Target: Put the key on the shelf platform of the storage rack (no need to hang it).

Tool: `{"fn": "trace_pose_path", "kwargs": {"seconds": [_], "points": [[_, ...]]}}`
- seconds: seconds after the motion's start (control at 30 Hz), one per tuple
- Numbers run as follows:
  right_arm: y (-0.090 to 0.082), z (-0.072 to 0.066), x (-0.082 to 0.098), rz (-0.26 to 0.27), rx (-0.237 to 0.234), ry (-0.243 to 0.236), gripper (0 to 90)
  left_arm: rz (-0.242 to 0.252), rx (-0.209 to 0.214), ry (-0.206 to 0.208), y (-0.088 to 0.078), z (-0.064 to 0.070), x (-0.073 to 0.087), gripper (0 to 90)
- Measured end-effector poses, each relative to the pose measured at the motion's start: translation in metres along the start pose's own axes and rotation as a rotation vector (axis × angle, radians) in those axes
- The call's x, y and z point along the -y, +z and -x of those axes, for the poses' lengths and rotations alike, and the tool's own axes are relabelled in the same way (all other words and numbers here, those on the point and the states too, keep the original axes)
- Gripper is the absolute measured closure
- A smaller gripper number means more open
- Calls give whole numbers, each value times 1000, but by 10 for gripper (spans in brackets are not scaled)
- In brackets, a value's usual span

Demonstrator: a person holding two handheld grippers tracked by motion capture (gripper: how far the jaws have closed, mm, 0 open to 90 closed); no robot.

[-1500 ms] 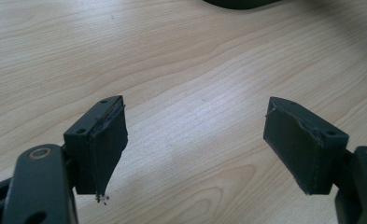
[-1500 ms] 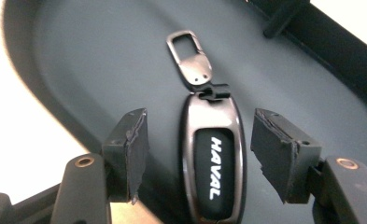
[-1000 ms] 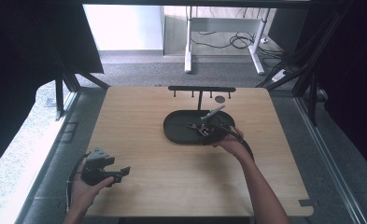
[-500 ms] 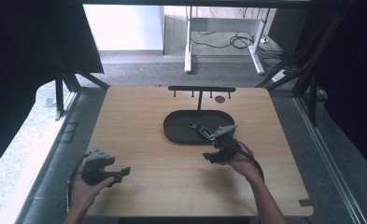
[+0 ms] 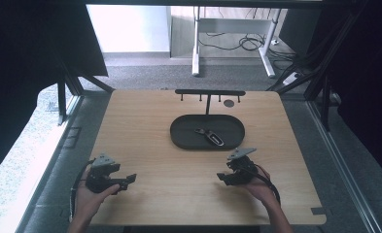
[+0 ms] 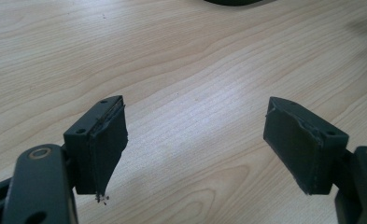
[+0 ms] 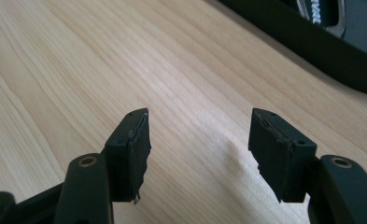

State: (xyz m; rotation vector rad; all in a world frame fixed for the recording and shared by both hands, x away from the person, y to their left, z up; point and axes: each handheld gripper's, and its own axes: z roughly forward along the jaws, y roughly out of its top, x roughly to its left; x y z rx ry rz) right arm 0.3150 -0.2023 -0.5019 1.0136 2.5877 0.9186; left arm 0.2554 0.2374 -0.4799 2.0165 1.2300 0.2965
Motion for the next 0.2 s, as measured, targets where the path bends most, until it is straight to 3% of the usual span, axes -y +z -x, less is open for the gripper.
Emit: {"fn": "trace_pose_path", "kwargs": {"seconds": [0.2], "points": [[-9,-2,0,44,14,9,380,-1,6,4,1,2,-1,217]]}}
